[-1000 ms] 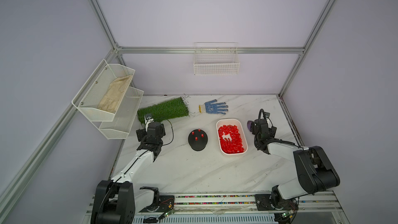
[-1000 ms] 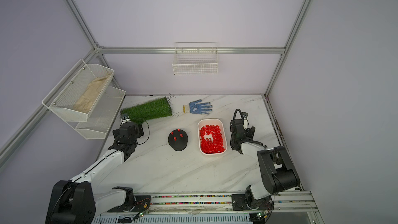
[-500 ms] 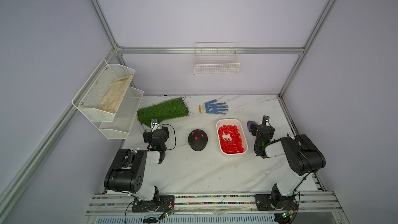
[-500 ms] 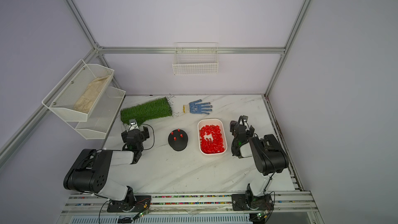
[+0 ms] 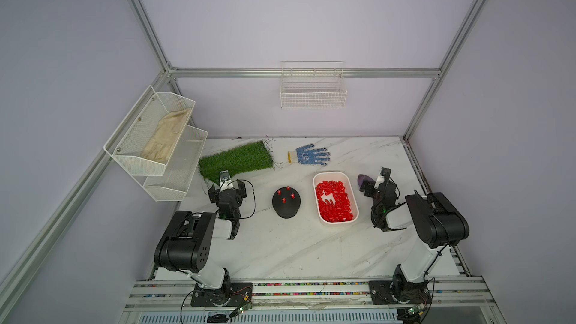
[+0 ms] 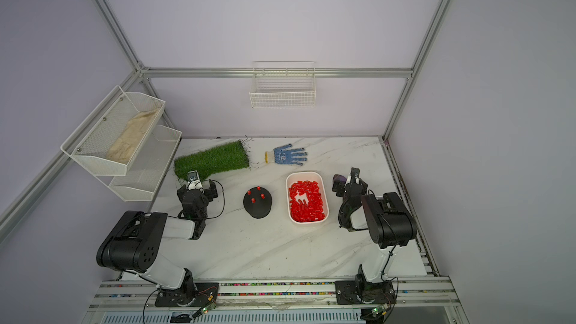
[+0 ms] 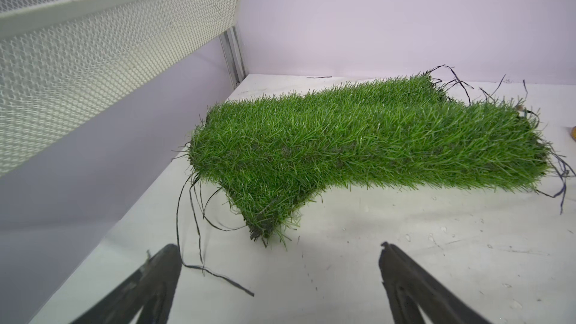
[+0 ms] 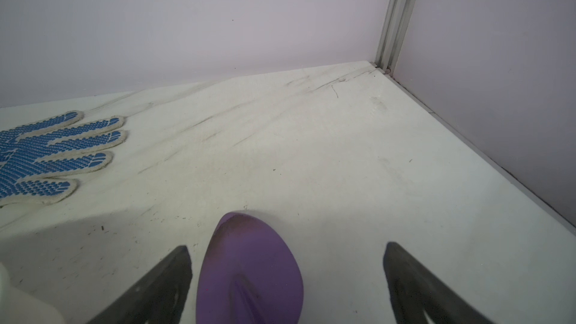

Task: Cover the protruding screws with screw protection sleeves
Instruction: Reset both arms

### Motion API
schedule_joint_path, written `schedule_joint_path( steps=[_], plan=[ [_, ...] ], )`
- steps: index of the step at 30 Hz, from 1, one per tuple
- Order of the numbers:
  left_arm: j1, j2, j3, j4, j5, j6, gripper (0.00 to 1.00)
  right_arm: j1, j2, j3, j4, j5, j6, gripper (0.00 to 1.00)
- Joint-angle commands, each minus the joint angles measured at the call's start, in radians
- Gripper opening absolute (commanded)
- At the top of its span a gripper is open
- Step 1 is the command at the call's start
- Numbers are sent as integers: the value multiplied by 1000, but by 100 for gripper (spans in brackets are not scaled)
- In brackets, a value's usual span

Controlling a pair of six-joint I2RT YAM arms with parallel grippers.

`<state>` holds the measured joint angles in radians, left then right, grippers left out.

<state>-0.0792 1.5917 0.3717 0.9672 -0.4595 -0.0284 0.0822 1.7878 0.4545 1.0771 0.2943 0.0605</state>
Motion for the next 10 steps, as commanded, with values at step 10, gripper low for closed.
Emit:
schedule_joint_path(
  steps=[10],
  plan=[
    [4, -4, -17, 58, 13, 15, 100, -2, -2, 3, 34, -24, -10, 97]
  ],
)
